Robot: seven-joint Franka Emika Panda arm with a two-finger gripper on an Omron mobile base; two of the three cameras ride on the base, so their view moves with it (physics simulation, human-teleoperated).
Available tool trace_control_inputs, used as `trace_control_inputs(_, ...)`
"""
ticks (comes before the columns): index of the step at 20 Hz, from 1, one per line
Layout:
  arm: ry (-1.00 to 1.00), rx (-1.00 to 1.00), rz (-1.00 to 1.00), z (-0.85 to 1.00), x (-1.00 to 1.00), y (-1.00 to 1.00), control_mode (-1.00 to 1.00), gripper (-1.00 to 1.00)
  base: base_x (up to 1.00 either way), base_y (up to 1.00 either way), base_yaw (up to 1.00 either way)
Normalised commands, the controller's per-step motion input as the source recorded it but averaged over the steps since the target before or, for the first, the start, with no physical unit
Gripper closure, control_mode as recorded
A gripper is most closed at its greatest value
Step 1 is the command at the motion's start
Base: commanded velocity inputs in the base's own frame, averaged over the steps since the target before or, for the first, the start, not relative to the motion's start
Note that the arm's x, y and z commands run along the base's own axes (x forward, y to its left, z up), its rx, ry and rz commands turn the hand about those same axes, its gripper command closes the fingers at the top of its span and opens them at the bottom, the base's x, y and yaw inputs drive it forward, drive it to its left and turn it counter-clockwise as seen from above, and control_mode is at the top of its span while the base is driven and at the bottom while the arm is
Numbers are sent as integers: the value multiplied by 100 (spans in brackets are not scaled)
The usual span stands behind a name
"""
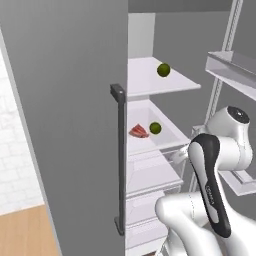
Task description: Place one lime and one steak in each tupperware on the nearby counter, to pack two identical lunches.
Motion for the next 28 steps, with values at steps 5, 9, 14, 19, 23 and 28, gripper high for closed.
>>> trace_control_inputs(5, 0, 0, 0, 0, 0, 0, 100, -100, 51, 1, 0)
trace_control_inputs(9, 0, 0, 0, 0, 6, 0, -100, -100, 16, 0, 0)
trace_control_inputs(14, -1, 0, -3, -1, 6, 2, -100, -100, 0, 0, 0)
trace_control_inputs(19, -14, 0, -10, 21, -14, 0, -100, -100, 0, 0, 0)
trace_control_inputs(23, -15, 0, -16, 45, -13, 1, -100, -100, 0, 0, 0)
trace_control_inputs(28, -19, 2, -22, 60, -22, 0, -100, -100, 0, 0, 0)
